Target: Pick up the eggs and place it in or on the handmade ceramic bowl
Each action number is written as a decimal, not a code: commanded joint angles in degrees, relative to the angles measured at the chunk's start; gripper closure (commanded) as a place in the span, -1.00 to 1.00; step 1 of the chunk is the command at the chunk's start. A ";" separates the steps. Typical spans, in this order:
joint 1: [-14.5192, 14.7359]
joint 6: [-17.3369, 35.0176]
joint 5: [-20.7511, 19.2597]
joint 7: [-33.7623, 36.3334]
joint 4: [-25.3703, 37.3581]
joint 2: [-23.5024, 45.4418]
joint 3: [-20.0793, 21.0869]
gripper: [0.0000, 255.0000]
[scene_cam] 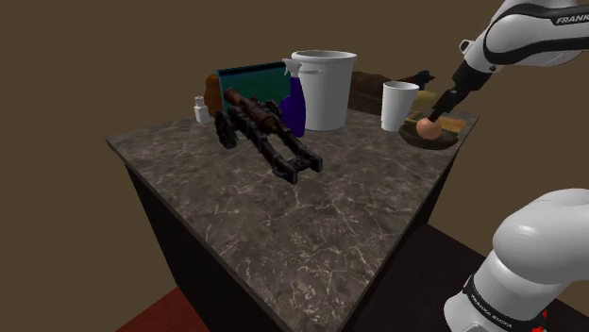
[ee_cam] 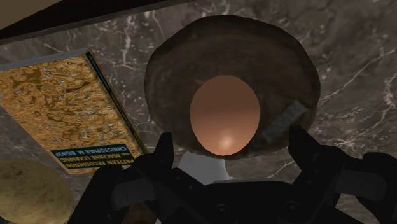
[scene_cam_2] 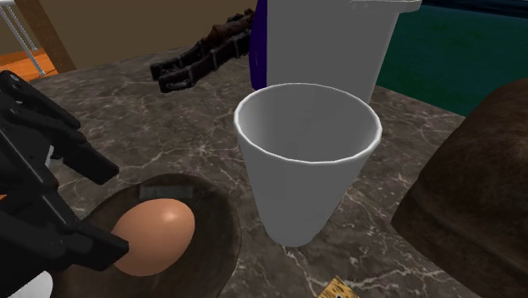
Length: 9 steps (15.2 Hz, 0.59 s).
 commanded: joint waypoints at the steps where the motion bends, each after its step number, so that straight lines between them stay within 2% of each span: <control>1: -0.13 -4.04 0.46 -0.02 2.53 -1.40 0.96 -1.00; 2: -0.18 -5.69 0.66 -0.06 3.67 -1.91 1.34 -1.00; 9: -0.18 -5.69 0.67 -0.07 3.67 -1.91 1.34 -1.00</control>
